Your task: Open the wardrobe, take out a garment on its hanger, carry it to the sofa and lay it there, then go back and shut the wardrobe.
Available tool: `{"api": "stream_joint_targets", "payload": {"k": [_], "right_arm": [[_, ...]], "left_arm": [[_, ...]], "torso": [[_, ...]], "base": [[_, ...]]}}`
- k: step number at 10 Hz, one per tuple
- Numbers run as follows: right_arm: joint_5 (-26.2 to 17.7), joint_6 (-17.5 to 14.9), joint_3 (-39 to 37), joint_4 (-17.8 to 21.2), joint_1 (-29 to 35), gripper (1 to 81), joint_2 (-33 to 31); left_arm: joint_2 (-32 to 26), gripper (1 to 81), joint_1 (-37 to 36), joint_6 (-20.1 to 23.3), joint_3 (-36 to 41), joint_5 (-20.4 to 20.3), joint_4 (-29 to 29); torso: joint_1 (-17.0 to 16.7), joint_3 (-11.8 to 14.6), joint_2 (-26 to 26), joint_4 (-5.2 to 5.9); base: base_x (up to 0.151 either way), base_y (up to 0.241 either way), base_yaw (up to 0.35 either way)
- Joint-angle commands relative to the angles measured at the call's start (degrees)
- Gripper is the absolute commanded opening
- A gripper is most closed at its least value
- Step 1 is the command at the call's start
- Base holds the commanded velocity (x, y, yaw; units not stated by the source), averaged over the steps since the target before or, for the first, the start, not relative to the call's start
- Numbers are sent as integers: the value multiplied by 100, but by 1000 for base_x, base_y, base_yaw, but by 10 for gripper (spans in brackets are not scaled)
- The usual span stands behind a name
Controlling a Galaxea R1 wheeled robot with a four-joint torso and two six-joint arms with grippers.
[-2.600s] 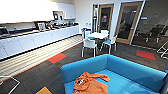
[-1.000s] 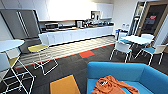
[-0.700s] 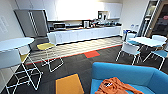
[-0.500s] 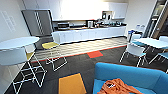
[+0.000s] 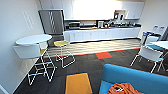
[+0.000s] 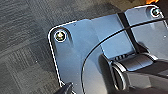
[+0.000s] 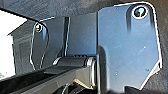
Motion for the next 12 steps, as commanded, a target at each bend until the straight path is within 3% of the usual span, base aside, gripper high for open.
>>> {"api": "stream_joint_targets", "payload": {"k": [1,12], "right_arm": [[-298,-23,55,9,240,811,63],[-316,-23,11,9,293,811,63]], "left_arm": [[-28,811,-296,9,-14,350,28],[-37,811,-269,9,30,358,19]], "torso": [[1,0,0,0],[1,0,0,0]], "base": [[0,0,296],[0,0,296]]}}
